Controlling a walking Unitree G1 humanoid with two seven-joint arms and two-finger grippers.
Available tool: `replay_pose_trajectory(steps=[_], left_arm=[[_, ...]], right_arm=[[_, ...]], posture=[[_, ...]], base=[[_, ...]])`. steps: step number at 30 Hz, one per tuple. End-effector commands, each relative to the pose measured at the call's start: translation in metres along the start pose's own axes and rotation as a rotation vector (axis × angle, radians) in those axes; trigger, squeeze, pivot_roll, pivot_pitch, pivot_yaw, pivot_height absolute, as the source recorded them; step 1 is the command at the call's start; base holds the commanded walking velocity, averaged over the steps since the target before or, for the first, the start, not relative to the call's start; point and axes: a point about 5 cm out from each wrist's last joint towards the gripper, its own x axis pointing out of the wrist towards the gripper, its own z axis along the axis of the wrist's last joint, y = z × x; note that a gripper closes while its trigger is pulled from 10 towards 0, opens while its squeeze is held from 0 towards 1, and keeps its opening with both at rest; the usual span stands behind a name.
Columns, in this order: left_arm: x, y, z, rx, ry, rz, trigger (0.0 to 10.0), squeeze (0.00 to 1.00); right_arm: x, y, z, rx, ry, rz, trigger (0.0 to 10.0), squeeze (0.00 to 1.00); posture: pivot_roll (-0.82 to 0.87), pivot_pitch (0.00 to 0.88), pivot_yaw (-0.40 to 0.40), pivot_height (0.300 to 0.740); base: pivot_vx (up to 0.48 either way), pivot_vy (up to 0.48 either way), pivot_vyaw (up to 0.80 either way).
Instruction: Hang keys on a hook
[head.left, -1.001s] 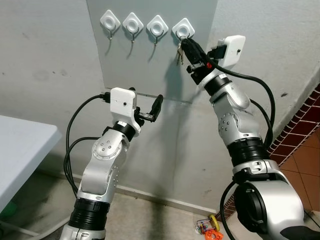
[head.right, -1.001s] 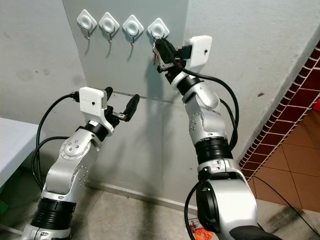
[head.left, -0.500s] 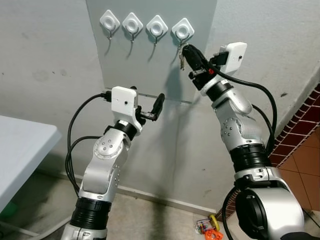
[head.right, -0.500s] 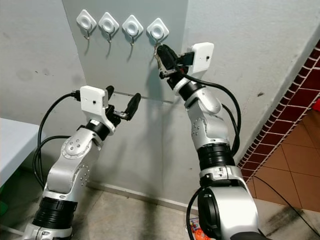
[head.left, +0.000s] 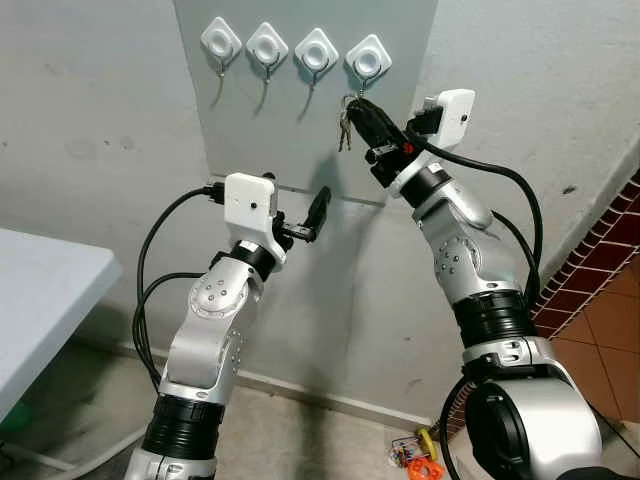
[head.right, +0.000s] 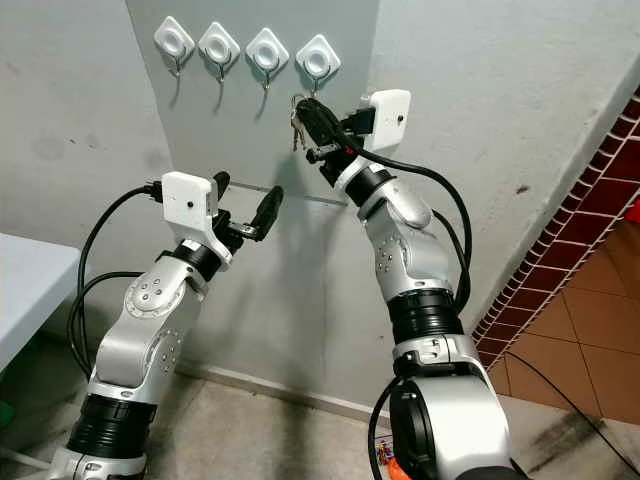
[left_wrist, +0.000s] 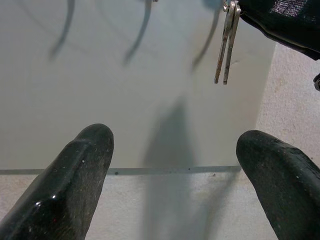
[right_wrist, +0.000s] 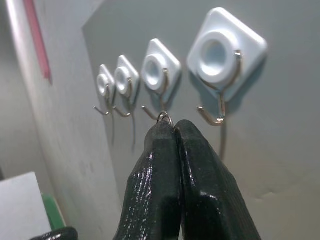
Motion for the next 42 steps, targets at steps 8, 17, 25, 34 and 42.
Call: replay_pose_trajectory(steps=[8,17,25,34,42], left_arm=[[0.0,0.0,0.007,0.008,-0.018,0.0,10.0,0.0],[0.001,0.0,0.007,0.007,-0.018,-0.003,10.0,0.0],[0.001,0.001,0.007,0.009,-0.019,0.004,10.0,0.0],[0.002,0.002,0.008,0.016,-0.019,0.012,10.0,0.0],[0.003,0.002,0.009,0.021,-0.02,0.014,10.0,0.0]], right_arm=[[0.007,-0.002,0.013,0.071,-0.041,-0.028,10.0,0.0],[0.008,-0.006,0.015,0.142,-0.039,-0.066,10.0,0.0],[0.01,-0.009,0.017,0.269,-0.027,-0.093,10.0,0.0],[0.01,-0.009,0.015,0.364,0.029,-0.087,10.0,0.0],[0.007,-0.006,0.014,0.304,0.029,-0.053,10.0,0.0]], posture=[[-0.01,0.0,-0.022,0.732],[-0.01,0.0,-0.021,0.732],[0.0,0.0,-0.023,0.732],[0.0,0.0,-0.022,0.732],[-0.01,0.0,-0.02,0.732]], base=[[0.0,0.0,0.0],[0.0,0.0,0.0],[0.0,0.0,0.0],[0.0,0.0,0.0],[0.0,0.0,0.0]])
